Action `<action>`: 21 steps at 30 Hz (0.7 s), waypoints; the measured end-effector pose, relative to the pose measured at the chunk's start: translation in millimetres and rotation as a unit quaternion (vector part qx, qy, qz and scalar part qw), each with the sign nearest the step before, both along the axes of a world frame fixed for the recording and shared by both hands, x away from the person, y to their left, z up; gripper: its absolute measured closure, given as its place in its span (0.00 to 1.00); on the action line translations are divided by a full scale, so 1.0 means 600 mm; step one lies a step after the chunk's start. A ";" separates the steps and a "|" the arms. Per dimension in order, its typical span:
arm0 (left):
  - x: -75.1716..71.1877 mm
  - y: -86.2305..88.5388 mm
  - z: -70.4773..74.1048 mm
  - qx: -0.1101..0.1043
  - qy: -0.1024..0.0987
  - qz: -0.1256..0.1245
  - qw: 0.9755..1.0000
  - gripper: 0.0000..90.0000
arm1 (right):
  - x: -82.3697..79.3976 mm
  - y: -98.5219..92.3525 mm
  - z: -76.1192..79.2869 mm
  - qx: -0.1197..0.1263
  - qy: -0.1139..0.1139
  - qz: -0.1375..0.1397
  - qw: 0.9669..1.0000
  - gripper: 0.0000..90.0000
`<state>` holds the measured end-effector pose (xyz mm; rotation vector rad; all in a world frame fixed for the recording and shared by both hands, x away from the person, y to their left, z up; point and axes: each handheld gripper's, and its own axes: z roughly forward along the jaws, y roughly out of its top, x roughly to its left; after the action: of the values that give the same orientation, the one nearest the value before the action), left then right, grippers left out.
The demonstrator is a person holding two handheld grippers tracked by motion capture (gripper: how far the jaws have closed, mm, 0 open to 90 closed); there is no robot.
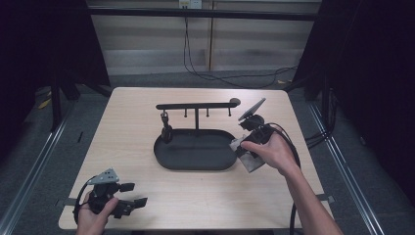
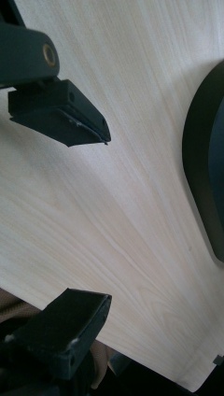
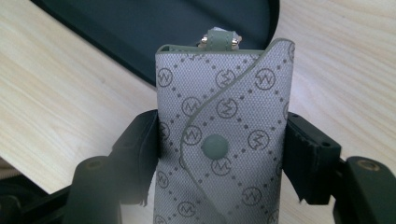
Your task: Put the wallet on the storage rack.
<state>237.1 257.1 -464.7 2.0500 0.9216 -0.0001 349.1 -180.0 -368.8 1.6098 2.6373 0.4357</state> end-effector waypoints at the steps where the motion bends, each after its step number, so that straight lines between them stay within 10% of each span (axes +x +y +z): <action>1: 0.000 0.000 0.000 -0.002 0.000 0.003 1.000 0.21 | 0.002 0.000 0.000 0.003 -0.001 -0.003 1.000 0.38; 21: 0.000 0.003 0.003 -0.002 -0.003 0.004 1.000 0.21 | 0.043 0.003 -0.009 0.088 -0.022 -0.049 0.995 0.38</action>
<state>236.9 259.2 -463.1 2.0410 0.9247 0.0086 374.9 -178.3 -374.0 1.7456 2.5377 0.7085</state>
